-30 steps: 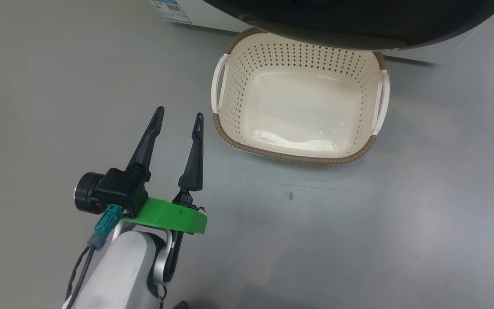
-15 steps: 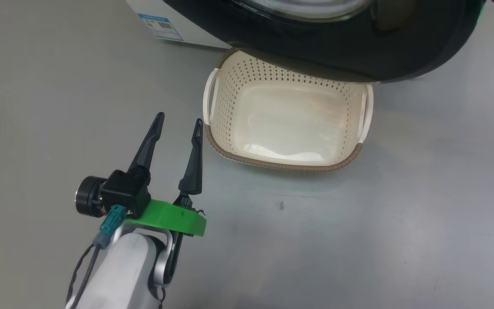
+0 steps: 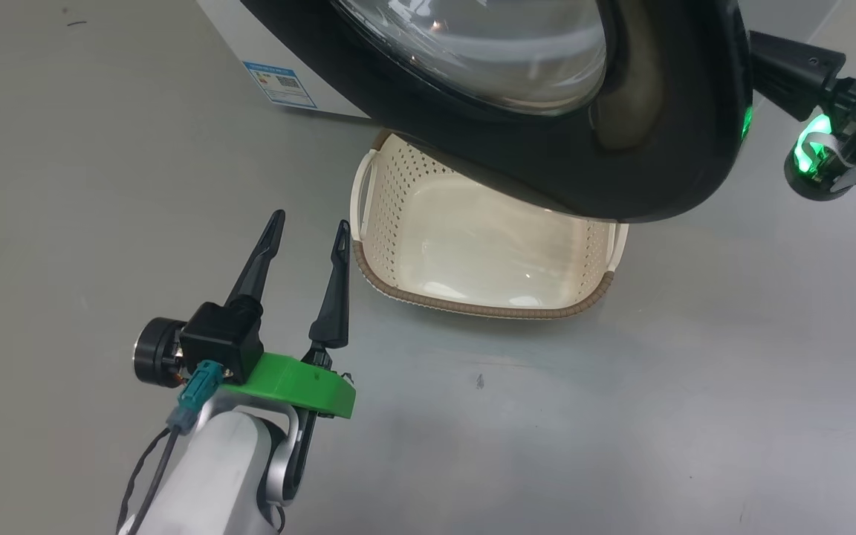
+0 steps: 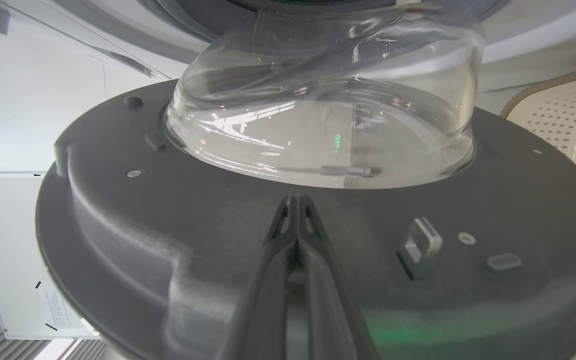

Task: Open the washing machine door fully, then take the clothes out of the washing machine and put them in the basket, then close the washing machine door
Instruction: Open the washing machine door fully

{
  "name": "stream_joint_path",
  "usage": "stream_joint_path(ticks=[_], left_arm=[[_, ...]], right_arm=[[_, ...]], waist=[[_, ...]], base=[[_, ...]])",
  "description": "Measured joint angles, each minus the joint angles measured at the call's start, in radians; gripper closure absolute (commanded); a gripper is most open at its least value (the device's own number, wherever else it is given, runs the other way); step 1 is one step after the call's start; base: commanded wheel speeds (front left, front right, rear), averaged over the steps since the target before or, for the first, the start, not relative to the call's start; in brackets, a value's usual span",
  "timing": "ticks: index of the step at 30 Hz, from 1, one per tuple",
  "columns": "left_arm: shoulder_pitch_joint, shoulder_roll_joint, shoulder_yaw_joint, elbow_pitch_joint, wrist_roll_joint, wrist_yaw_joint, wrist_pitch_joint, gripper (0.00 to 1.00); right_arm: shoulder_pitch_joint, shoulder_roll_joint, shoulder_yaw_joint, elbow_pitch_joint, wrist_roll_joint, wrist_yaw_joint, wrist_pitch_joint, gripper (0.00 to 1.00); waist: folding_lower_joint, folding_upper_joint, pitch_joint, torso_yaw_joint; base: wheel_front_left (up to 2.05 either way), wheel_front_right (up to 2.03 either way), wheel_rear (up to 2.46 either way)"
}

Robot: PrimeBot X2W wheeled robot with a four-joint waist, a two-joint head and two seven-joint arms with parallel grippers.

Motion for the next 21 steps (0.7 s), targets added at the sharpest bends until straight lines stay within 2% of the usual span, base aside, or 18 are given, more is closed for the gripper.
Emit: stream_joint_path(ticks=[21], left_arm=[[0.06,0.001,0.006,0.046,-0.002,0.0,0.0,0.0]], right_arm=[[0.178,0.102,0.061,-0.048,0.015,0.022,0.017,1.0]], waist=[[0.0,0.0,-0.118,0.024]], base=[[0.0,0.0,0.0]])
